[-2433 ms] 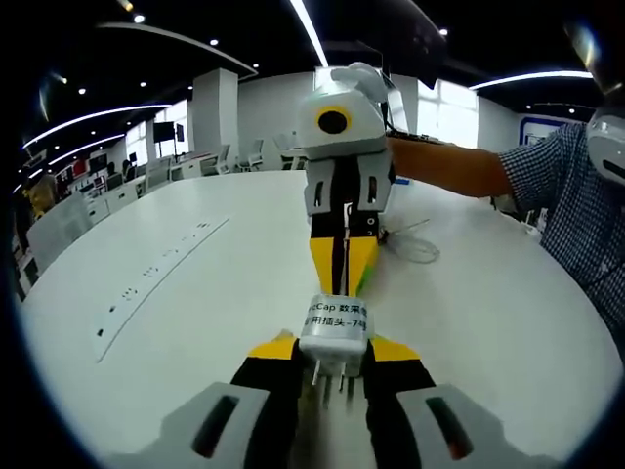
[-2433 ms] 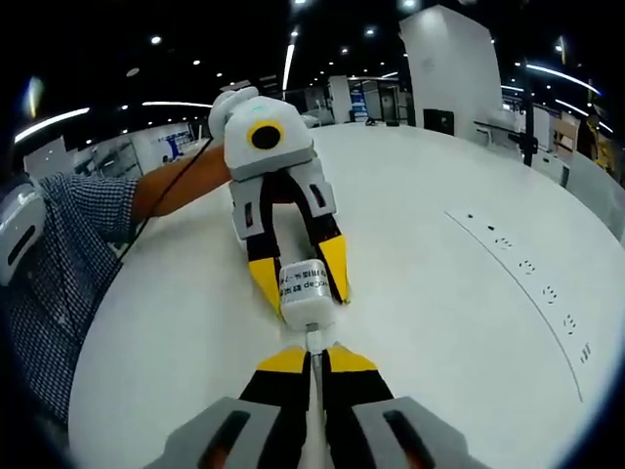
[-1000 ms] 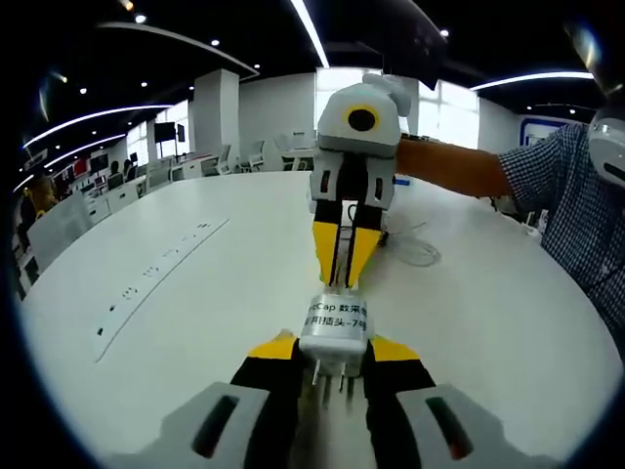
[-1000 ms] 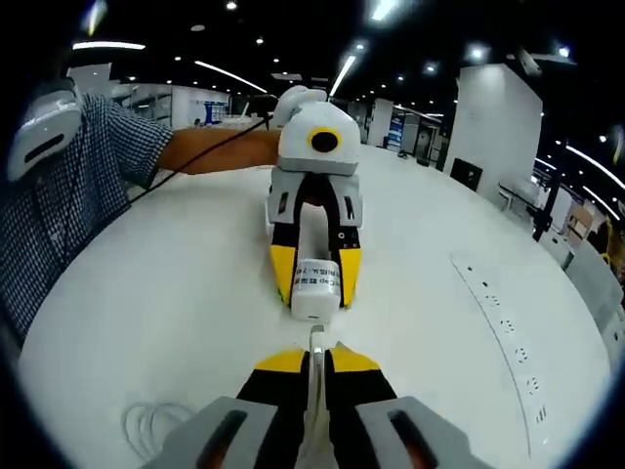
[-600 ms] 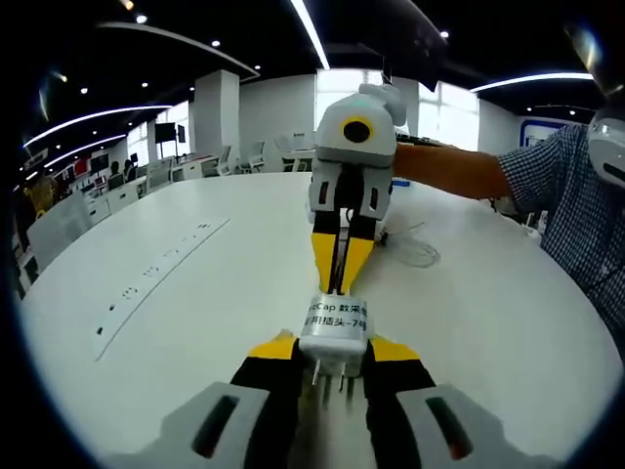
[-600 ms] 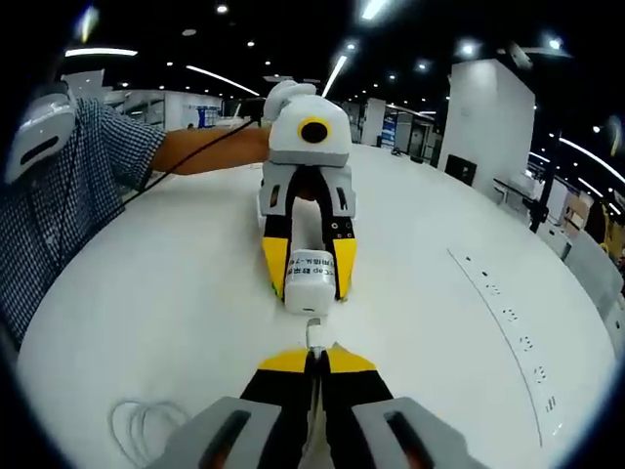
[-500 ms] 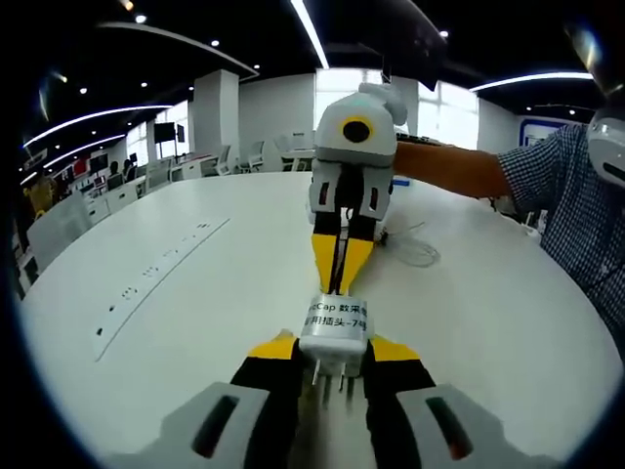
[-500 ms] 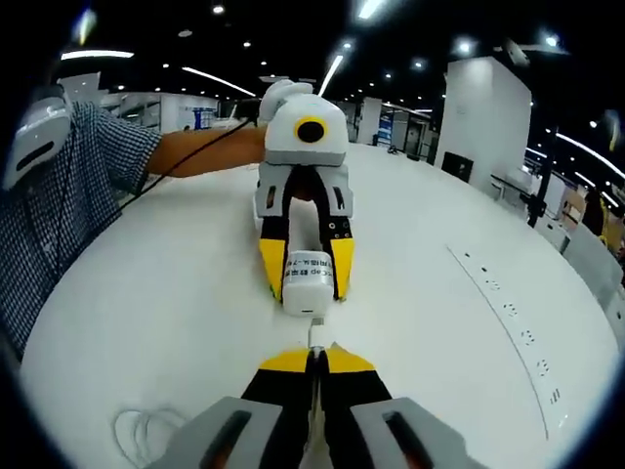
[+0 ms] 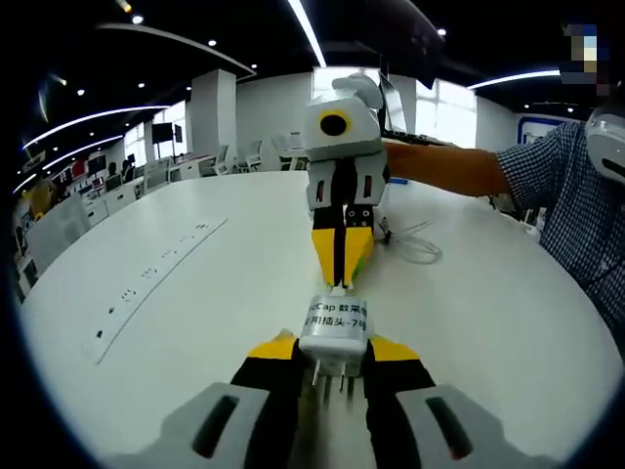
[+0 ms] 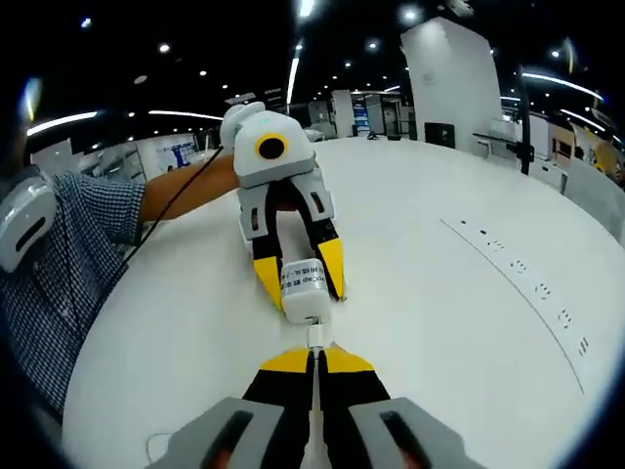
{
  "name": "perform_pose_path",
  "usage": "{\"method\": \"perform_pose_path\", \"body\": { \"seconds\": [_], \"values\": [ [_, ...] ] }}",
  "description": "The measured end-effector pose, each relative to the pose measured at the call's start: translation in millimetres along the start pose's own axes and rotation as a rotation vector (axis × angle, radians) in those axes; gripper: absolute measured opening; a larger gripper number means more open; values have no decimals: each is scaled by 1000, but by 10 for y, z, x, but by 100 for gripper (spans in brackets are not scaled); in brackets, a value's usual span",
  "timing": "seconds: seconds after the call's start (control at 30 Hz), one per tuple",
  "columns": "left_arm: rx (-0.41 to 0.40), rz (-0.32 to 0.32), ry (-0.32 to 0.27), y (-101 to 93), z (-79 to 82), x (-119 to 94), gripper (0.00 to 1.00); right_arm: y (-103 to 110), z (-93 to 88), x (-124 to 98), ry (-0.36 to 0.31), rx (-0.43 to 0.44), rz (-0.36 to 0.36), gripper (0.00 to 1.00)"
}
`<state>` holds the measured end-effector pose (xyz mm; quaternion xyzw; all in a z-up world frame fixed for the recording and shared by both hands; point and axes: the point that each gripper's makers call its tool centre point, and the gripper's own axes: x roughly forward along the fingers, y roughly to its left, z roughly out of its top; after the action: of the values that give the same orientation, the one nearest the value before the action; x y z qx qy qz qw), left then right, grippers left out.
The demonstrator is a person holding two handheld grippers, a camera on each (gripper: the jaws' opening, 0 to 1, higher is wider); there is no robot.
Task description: Plug the desk Type‑C cable into the charger adapter.
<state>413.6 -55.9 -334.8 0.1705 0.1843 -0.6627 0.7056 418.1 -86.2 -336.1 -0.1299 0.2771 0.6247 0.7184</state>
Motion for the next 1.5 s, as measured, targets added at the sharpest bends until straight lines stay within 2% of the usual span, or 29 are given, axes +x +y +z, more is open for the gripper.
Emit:
{"method": "perform_pose_path", "body": {
  "seconds": [0.13, 0.27, 0.67, 0.83, 0.97, 1.0, 1.2, 1.33, 1.37, 1.43, 1.47, 1.5],
  "values": [
    [4, -2, 16, -9, 2, 3, 25, 24, -31, 53, 38, 0, 5, 4],
    [4, -1, 21, -18, -5, -2, 25, 25, -34, 73, 49, -5, 4, 4],
    [1, 2, 19, 23, -12, -17, 25, 81, -1, 38, 23, 19, 7, 4],
    [-1, 1, 11, 31, -9, -17, 25, 111, -39, 93, 45, 16, 6, 4],
    [0, 2, 11, 16, -4, -3, 25, 154, -21, 49, 35, 12, 24, 4],
    [0, 1, 13, 12, -1, 1, 25, 70, -10, 37, 37, 9, 24, 4],
    [4, 1, 20, 15, -6, 3, 25, 32, 38, 53, 36, -53, 10, 4],
    [1, 1, 19, 26, -16, 2, 25, -20, 34, 45, 46, -139, 1, 4],
    [1, -1, 18, 49, -21, -4, 25, -32, 40, 45, 44, -183, 0, 5],
    [7, -3, 17, 53, -21, -2, 25, 0, 42, 62, 32, -249, -9, 5],
    [6, -5, 15, 57, -22, 0, 25, 82, -12, 80, 53, -250, -21, 5],
    [6, -6, 14, 59, -23, -1, 25, 103, 8, 77, 47, -248, -19, 5]
  ]
}}
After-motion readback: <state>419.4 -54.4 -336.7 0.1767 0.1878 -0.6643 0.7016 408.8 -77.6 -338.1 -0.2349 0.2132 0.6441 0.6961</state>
